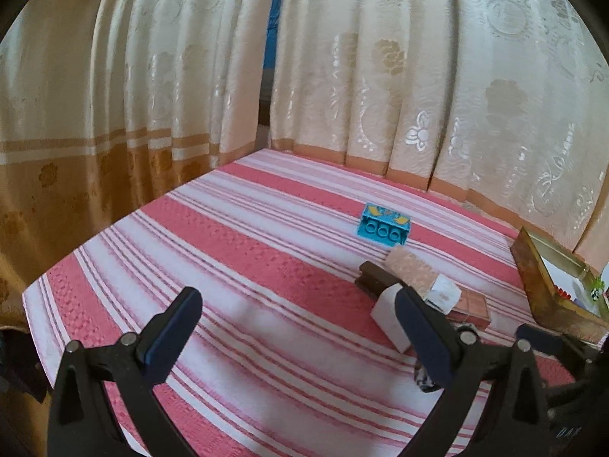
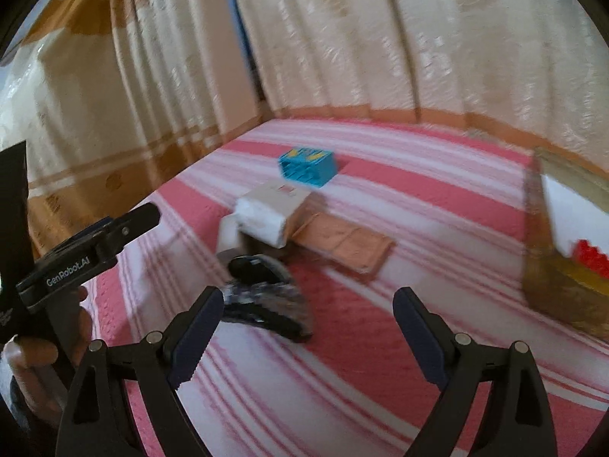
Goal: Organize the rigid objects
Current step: 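Move both tools toward the white box and hair clip, then grasp the white charger with the left tool while the right tool grasps the black hair clip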
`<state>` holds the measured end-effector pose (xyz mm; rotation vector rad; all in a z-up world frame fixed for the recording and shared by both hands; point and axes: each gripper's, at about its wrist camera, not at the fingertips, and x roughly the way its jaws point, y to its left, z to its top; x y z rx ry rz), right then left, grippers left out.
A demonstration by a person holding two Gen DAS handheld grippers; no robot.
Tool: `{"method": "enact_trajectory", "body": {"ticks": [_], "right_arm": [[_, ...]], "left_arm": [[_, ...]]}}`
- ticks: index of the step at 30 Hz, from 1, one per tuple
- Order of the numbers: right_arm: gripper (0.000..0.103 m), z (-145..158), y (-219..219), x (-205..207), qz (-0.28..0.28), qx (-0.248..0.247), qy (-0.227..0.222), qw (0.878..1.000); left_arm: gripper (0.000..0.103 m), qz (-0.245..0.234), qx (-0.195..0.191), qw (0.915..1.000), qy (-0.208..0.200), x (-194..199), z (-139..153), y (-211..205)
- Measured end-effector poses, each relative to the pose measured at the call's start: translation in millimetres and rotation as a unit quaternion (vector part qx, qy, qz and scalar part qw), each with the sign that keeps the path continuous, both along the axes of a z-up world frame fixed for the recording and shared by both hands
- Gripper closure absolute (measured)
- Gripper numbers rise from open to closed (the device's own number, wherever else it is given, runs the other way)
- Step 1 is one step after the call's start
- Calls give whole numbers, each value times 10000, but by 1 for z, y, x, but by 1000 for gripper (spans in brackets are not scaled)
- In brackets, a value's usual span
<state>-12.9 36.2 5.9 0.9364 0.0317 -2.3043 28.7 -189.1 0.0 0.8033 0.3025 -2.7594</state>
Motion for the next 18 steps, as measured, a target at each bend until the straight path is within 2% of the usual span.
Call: {"method": "enact_trajectory", "body": {"ticks": [9,11,14,18], "right_arm": [[11,-18,-52,-19,345,473,-507,9970],[11,-18,-60,-19,403,642,-452,9961],[30,-18,-63,-14,445,884,-294,9947],[33,-17,-55,-14,518,939,-246,9939]], "left_arm": [[0,-63,18,9999,-157,-4,-4,-4],[0,-89,-13,9997,-207,-5,-5,-3],[0,-193,24,9994,-278,-7,-7,-1],[0,-395,5,9985,-378,-11,-7,6]]}}
